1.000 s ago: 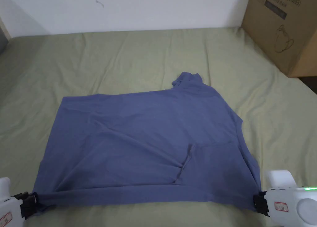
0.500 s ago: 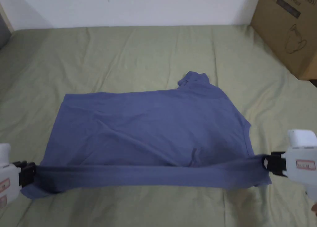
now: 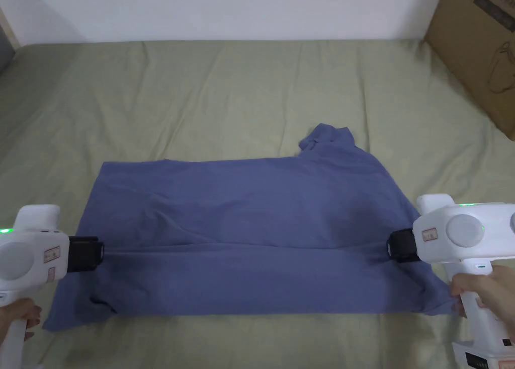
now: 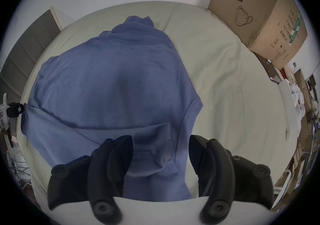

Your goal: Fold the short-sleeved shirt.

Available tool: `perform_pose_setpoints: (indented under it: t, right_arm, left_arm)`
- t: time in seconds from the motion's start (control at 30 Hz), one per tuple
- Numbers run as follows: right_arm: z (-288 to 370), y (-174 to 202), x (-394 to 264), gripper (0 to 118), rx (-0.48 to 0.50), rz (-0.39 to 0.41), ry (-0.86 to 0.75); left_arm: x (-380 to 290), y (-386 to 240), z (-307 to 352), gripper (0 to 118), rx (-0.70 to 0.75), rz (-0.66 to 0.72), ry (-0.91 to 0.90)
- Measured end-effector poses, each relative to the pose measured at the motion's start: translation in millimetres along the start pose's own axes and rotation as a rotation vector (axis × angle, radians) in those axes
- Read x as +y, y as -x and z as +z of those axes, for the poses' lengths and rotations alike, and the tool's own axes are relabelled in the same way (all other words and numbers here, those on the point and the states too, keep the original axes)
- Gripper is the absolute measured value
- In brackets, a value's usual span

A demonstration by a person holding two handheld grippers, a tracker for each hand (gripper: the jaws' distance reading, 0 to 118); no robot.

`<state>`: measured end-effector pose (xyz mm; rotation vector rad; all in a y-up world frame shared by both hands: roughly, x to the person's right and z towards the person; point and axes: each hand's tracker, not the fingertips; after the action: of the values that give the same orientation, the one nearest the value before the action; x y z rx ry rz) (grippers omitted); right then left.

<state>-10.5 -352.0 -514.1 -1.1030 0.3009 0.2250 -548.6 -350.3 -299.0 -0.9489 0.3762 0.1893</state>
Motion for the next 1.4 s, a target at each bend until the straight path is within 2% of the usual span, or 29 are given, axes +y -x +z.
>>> perform_pose_setpoints:
  t: [0.07, 0.1, 0.13, 0.2, 0.23, 0.27, 0.3, 0.4, 0.47, 0.57, 0.6, 0.63, 0.67, 0.7, 0.73, 0.77, 0.9, 0.93, 1.0, 1.07, 1.13, 1.17, 1.2, 1.23, 1.27, 1.3, 1.4]
  right_arm:
    - [13.3, -4.0, -2.5, 70, 0.024, -0.020, -0.032]
    - [22.2, -6.0, -4.0, 67, 0.021, -0.023, -0.044]
    - [32.4, -7.3, -5.9, 58, 0.015, -0.028, -0.077]
    - [57.4, -10.2, -14.9, 22, 0.026, -0.040, -0.146]
    - [67.6, -9.8, -20.6, 14, 0.027, -0.048, -0.171]
    - [78.3, -9.6, -29.3, 7, 0.037, -0.059, -0.197]
    - [86.9, -9.2, -39.0, 0, 0.043, -0.061, -0.202]
    - [102.7, -3.2, -73.5, 0, 0.058, -0.086, -0.233]
    - [103.7, -1.6, -89.9, 0, 0.061, -0.094, -0.224]
    - [97.5, 1.0, -106.4, 0, 0.081, -0.132, -0.184]
    - [95.8, 2.2, -110.7, 0, 0.070, -0.135, -0.177]
    - [94.3, 5.0, -112.7, 0, 0.064, -0.137, -0.171]
    - [93.5, 5.0, -115.6, 0, 0.071, -0.142, -0.164]
    - [93.0, 5.2, -118.3, 0, 0.079, -0.155, -0.158]
    - [92.4, 5.7, -120.1, 0, 0.086, -0.160, -0.152]
    - [92.3, 7.7, -121.0, 0, 0.088, -0.162, -0.150]
    - [90.3, 11.6, -129.1, 0, 0.092, -0.166, -0.131]
    - [89.4, 11.8, -131.3, 0, 0.096, -0.168, -0.122]
    - [87.1, 12.5, -136.6, 0, 0.096, -0.173, -0.110]
    - [85.9, 11.5, -141.1, 0, 0.094, -0.184, -0.095]
    - [86.1, 9.4, -143.4, 0, 0.104, -0.187, -0.089]
    - [82.7, 3.6, -143.1, 2, 0.114, -0.175, -0.092]
    - [82.1, 2.9, -141.3, 16, 0.108, -0.160, -0.100]
    - [81.2, 1.8, -138.7, 43, 0.100, -0.156, -0.108]
    - [78.9, -0.4, -133.7, 79, 0.090, -0.153, -0.117]
    - [75.4, -2.9, -127.8, 87, 0.089, -0.153, -0.115]
    - [53.4, -14.3, -106.6, 87, 0.095, -0.165, -0.114]
  left_arm:
    - [-5.3, 6.3, 15.3, 94, -0.004, 0.026, -0.010]
    - [-8.7, 10.0, 22.5, 92, 0.010, 0.032, -0.011]
    - [-13.3, 13.4, 31.6, 85, 0.014, 0.035, -0.016]
    - [-26.7, 17.6, 55.2, 51, -0.010, 0.066, -0.064]
    - [-34.4, 19.1, 65.9, 33, -0.020, 0.079, -0.079]
    - [-44.5, 20.8, 77.1, 9, -0.037, 0.096, -0.095]
    - [-56.9, 19.9, 87.8, 0, -0.060, 0.122, -0.112]
    - [-92.1, 20.1, 99.4, 0, -0.061, 0.162, -0.093]
    - [-109.7, 16.8, 96.5, 0, -0.028, 0.153, -0.048]
    - [-117.8, 18.3, 92.0, 0, -0.055, 0.176, -0.038]
    - [-116.0, 18.4, 92.0, 4, -0.064, 0.182, -0.060]
    - [-112.0, 19.0, 91.4, 24, -0.069, 0.187, -0.066]
    - [-105.4, 18.3, 89.4, 55, -0.075, 0.186, -0.061]
    - [-100.9, 15.9, 86.8, 71, -0.094, 0.184, -0.061]
    - [-97.5, 15.0, 83.3, 78, -0.105, 0.182, -0.074]
    - [-93.3, 13.7, 77.2, 79, -0.110, 0.182, -0.078]
    - [-84.3, 5.2, 44.2, 78, -0.101, 0.172, -0.025]
    - [-85.9, 4.4, 33.6, 71, -0.130, 0.183, 0.009]
    - [-92.7, -0.7, 17.0, 42, -0.139, 0.223, 0.078]
    - [-94.8, -2.6, 23.8, 5, -0.047, 0.167, 0.004]
    - [-91.6, 2.9, 28.8, 5, -0.186, 0.275, -0.009]
    - [-89.6, 2.4, 26.5, 5, -0.154, 0.250, 0.023]
    - [-89.3, -3.2, 24.6, 5, -0.133, 0.178, 0.041]
    - [-87.3, -5.5, 27.6, 5, -0.106, 0.128, 0.031]
    - [-85.4, -8.3, 30.8, 5, -0.099, 0.106, 0.030]
    - [-83.5, -9.0, 33.0, 5, -0.094, 0.092, 0.028]
    - [-79.9, -5.2, 36.7, 5, -0.099, 0.090, 0.028]
